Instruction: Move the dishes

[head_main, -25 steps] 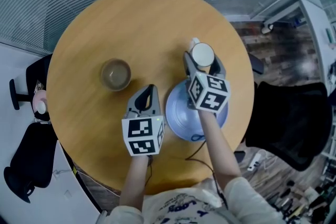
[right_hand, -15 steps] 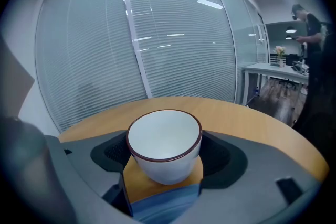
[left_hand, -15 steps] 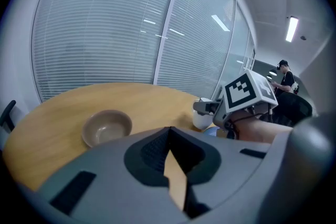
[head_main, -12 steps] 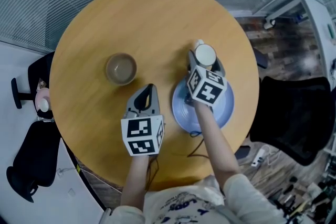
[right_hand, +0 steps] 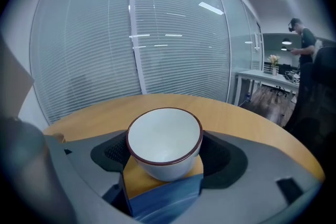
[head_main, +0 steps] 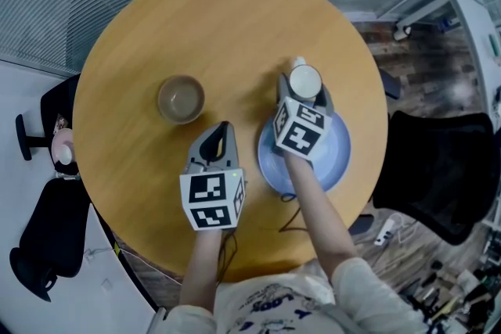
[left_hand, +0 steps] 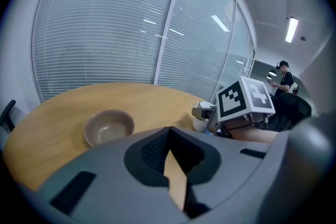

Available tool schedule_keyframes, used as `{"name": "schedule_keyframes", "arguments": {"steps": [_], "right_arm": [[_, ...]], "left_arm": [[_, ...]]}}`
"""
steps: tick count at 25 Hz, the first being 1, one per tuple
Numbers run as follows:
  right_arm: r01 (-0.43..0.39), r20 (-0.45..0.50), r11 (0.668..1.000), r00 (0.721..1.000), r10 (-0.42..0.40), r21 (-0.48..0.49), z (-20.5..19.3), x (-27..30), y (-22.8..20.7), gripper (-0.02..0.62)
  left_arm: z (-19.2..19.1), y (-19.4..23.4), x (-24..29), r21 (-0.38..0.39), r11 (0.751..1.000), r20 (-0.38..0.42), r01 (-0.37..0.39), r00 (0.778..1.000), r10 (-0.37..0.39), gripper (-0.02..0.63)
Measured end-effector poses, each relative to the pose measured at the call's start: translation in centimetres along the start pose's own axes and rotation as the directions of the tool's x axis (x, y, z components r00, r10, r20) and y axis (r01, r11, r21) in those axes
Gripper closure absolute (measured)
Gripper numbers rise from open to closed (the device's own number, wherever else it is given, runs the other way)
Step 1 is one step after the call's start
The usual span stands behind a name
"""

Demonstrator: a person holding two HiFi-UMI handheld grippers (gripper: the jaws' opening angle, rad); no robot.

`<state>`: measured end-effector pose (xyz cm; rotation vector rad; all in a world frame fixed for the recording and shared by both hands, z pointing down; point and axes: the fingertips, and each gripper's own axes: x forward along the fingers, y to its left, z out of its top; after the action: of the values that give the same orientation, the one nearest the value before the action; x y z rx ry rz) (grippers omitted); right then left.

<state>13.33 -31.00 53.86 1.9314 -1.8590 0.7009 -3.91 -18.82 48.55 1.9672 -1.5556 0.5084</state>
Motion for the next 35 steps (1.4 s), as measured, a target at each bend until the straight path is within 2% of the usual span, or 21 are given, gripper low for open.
{"name": "schedule_keyframes", "arguments": {"steps": [15, 20, 28, 35], "right_arm": [[0.022, 0.0, 1.0, 1.0, -0.022, 0.01, 0.0, 0.0, -0.2, 0.204], [0.032, 0.008, 0.999, 0.999, -0.031, -0.039, 0.1, -0.3, -0.1, 0.204], [-0.015, 0.06, 0.996, 0.998, 0.02, -0.083, 1.3, -1.0, 0.2, 0.202], [-0.038, 0.134, 0.994, 0.99, 0.052, -0.107, 3.9, -3.9, 1.4, 0.202]], "left_arm": [[-0.3, 0.2, -0.2, -0.006, 1.0, -0.005, -0.009, 1.0, 0.009, 0.603], [-0.4, 0.4, -0.5, -0.007, 1.0, -0.003, -0.013, 1.0, 0.013, 0.603], [-0.1, 0.4, -1.0, -0.015, 1.0, 0.007, -0.015, 1.0, 0.015, 0.603], [0.5, 0.8, -2.2, -0.019, 1.0, 0.033, -0.024, 0.999, 0.025, 0.603]]}}
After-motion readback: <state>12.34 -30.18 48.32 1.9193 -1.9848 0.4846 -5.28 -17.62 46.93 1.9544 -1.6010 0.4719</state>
